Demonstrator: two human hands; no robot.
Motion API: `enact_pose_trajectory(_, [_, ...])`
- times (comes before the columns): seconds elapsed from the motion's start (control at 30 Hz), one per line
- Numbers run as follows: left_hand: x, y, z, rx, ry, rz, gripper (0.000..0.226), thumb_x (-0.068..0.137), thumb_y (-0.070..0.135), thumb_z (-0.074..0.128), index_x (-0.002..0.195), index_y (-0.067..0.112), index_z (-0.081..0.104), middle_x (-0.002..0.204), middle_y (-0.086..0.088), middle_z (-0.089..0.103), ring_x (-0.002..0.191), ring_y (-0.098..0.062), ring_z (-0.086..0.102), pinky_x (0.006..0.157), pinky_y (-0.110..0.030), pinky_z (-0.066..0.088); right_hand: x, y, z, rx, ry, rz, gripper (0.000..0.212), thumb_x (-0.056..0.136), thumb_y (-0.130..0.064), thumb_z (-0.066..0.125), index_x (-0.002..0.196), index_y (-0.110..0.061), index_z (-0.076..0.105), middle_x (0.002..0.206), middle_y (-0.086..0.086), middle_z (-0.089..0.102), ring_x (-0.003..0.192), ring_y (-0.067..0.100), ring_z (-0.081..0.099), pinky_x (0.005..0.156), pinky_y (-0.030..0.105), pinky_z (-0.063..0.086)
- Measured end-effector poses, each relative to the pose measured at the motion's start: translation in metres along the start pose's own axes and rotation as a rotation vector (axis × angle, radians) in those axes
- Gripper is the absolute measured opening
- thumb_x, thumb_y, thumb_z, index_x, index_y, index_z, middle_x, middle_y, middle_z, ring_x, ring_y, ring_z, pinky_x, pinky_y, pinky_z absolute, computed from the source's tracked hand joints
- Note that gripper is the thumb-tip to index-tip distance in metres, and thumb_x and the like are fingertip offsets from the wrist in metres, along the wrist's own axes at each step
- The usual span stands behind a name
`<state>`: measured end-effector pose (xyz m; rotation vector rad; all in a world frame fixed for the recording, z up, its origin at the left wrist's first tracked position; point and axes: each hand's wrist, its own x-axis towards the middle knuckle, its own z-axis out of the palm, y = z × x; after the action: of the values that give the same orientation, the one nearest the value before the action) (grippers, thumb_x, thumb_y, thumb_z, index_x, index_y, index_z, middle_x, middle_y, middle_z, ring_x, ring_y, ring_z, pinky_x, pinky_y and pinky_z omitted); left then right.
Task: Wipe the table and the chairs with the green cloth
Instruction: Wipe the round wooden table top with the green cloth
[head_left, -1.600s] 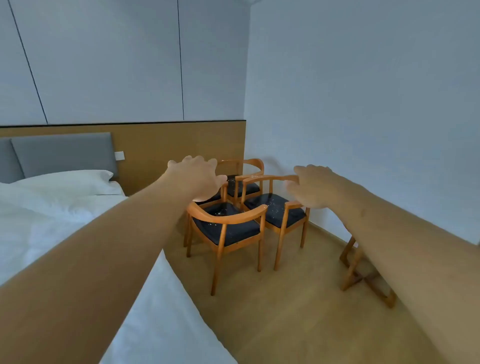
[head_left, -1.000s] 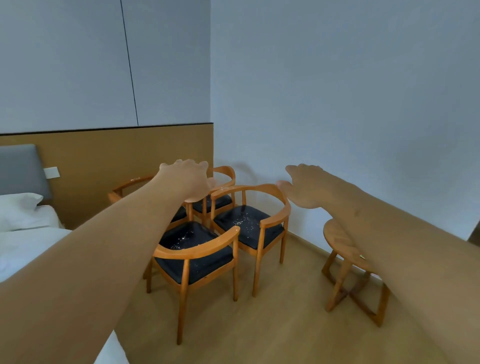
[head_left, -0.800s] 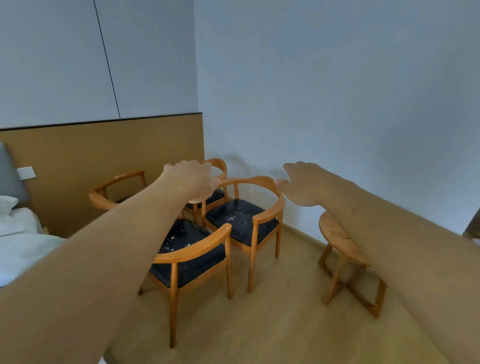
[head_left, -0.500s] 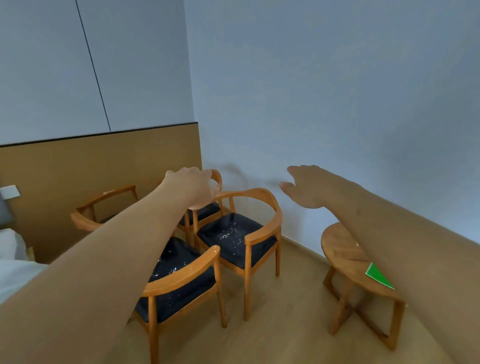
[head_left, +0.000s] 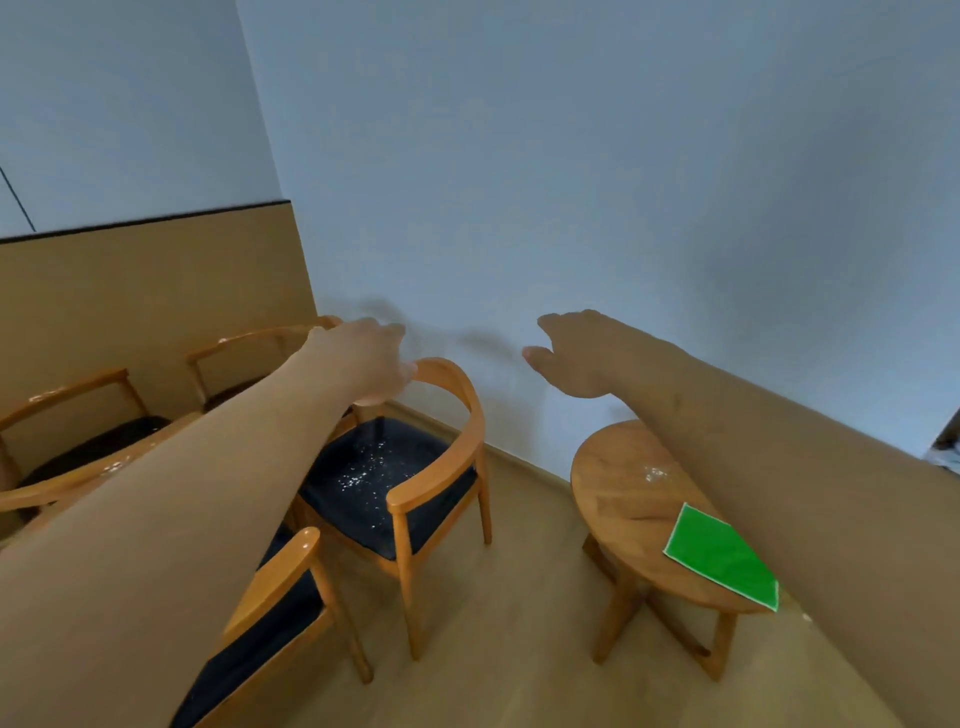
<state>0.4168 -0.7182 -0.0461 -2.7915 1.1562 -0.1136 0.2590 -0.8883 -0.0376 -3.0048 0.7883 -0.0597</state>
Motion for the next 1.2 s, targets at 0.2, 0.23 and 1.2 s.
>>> enact_pose_trajectory(0.2, [0.13, 0.053, 0.02, -0.016, 0.029, 0.122, 0.054, 0.099, 0.048, 0.039, 0.144, 0.018, 0.035, 0.142, -0.007, 0.046, 0.128, -0.028, 0.045, 0.1, -0.045, 0.036, 0.083, 0.077, 0.013, -0.052, -0.019, 0.15, 0.055, 0.102, -0.047, 0.03, 0.145, -0.012, 0.033, 0.145, 0.011, 0.043, 0.129, 0.03, 0.044, 0.102, 0.04, 0.04])
enact_pose_trajectory(0.23, [0.153, 0.061, 0.023, -0.013, 0.029, 0.147, 0.053, 0.098, 0.048, 0.039, 0.143, 0.018, 0.037, 0.14, -0.007, 0.047, 0.126, -0.028, 0.047, 0.099, -0.044, 0.037, 0.096, 0.089, 0.014, -0.046, -0.026, 0.183, 0.055, 0.102, -0.046, 0.03, 0.145, -0.012, 0.034, 0.144, 0.011, 0.043, 0.128, 0.03, 0.045, 0.1, 0.04, 0.04])
enact_pose_trajectory(1.2, [0.446, 0.42, 0.214, -0.023, -0.482, 0.486, 0.051, 0.098, 0.042, 0.037, 0.145, 0.02, 0.033, 0.143, -0.007, 0.042, 0.128, -0.03, 0.043, 0.1, -0.043, 0.038, 0.268, 0.461, 0.24, 0.247, -0.415, 0.492, 0.056, 0.102, -0.047, 0.033, 0.145, -0.01, 0.035, 0.149, 0.012, 0.041, 0.135, 0.03, 0.038, 0.105, 0.038, 0.034])
